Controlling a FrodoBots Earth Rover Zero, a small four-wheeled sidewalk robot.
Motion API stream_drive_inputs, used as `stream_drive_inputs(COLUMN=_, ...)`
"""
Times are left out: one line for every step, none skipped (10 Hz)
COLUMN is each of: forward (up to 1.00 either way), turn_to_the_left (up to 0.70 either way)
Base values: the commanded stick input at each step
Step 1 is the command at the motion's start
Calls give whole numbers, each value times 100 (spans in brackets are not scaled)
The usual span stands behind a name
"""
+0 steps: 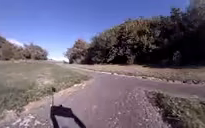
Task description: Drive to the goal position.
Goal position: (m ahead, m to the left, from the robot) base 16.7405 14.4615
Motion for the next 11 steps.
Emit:
stream_drive_inputs(forward=100, turn_to_the_left=1)
stream_drive_inputs(forward=100, turn_to_the_left=1)
stream_drive_inputs(forward=100, turn_to_the_left=1)
stream_drive_inputs(forward=100, turn_to_the_left=1)
stream_drive_inputs(forward=100, turn_to_the_left=1)
stream_drive_inputs(forward=100, turn_to_the_left=1)
stream_drive_inputs(forward=100, turn_to_the_left=1)
stream_drive_inputs(forward=100, turn_to_the_left=1)
stream_drive_inputs(forward=100, turn_to_the_left=1)
stream_drive_inputs(forward=100, turn_to_the_left=1)
stream_drive_inputs(forward=100, turn_to_the_left=1)
